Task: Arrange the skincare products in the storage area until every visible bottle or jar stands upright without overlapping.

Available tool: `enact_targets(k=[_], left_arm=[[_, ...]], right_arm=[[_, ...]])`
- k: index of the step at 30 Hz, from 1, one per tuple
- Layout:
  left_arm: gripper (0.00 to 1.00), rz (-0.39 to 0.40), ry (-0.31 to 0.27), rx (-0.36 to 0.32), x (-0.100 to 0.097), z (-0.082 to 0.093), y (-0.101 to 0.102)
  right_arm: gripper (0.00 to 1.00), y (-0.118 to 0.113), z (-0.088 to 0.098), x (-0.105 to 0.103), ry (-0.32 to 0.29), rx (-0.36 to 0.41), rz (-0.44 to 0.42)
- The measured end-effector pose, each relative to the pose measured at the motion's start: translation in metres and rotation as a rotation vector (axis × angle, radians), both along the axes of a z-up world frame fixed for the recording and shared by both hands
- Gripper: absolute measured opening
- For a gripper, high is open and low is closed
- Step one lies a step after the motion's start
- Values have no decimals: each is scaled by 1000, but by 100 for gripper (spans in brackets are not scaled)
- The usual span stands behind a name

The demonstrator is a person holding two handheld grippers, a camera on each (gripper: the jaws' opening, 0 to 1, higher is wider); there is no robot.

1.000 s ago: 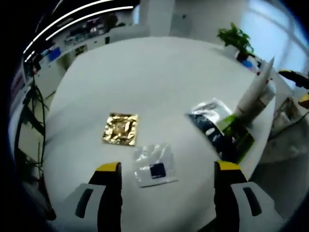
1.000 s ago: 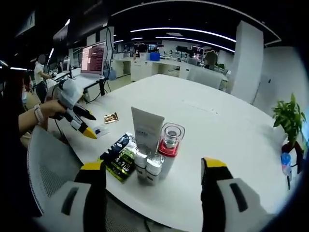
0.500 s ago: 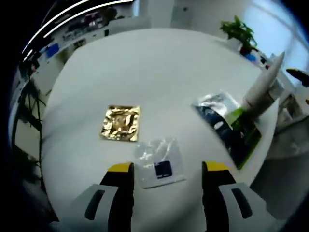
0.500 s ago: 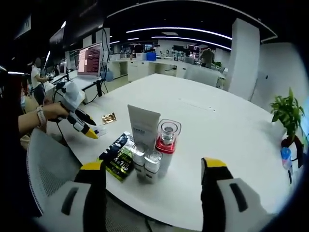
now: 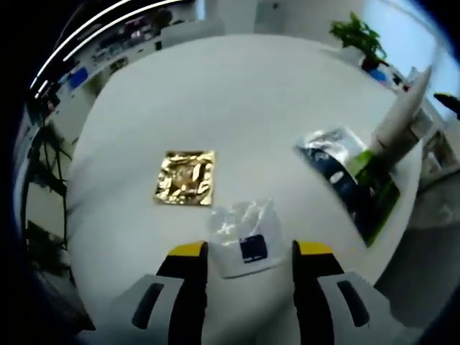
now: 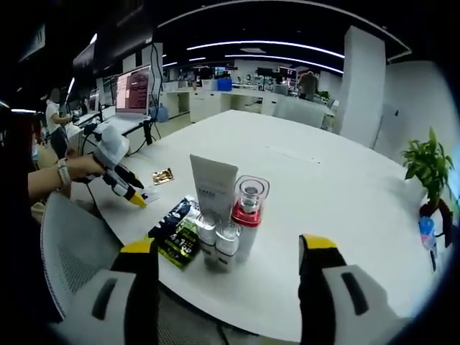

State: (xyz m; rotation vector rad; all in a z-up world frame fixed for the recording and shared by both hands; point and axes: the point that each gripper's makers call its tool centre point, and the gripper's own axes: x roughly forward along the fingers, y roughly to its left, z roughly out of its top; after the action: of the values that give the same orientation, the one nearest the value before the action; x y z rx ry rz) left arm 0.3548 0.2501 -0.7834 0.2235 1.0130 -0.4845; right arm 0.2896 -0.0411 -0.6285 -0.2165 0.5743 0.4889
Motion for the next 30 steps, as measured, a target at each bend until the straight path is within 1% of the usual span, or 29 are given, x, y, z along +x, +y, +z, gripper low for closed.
enact_targets(k=[2, 4, 10, 17, 18, 21, 24, 25, 27, 28, 30], left_arm=[[40, -10, -8, 33, 1, -1, 1], [38, -8, -6, 33, 1, -1, 1], [38, -16, -4, 36, 1, 0, -1], [37, -58, 4, 40, 0, 0, -6], [37, -88, 10, 43, -1, 0, -7], [37, -128, 17, 50, -3, 0, -9], [37, -146, 17, 49, -4, 0, -11], [37, -188, 13, 50, -6, 0, -14], [37, -206, 13, 48, -8, -1, -16], [37, -246, 10, 47, -9, 0, -18], [37, -255, 8, 45, -10, 0, -21]], right_arm=[[81, 0, 0, 0, -2, 2, 1], [81, 1, 0, 0, -1, 0, 4], [80, 2, -1, 0, 1, 0, 12], [80, 3, -1, -1, 1, -3, 23], [80, 3, -2, -1, 4, -6, 26], [80, 4, -2, -2, 5, -5, 26], [80, 3, -4, -3, 10, -7, 26], [80, 3, -4, -3, 11, -5, 25], [80, 3, -4, -3, 11, -1, 23], [80, 3, -4, -3, 12, -1, 22], [80, 3, -5, -3, 14, -3, 21]])
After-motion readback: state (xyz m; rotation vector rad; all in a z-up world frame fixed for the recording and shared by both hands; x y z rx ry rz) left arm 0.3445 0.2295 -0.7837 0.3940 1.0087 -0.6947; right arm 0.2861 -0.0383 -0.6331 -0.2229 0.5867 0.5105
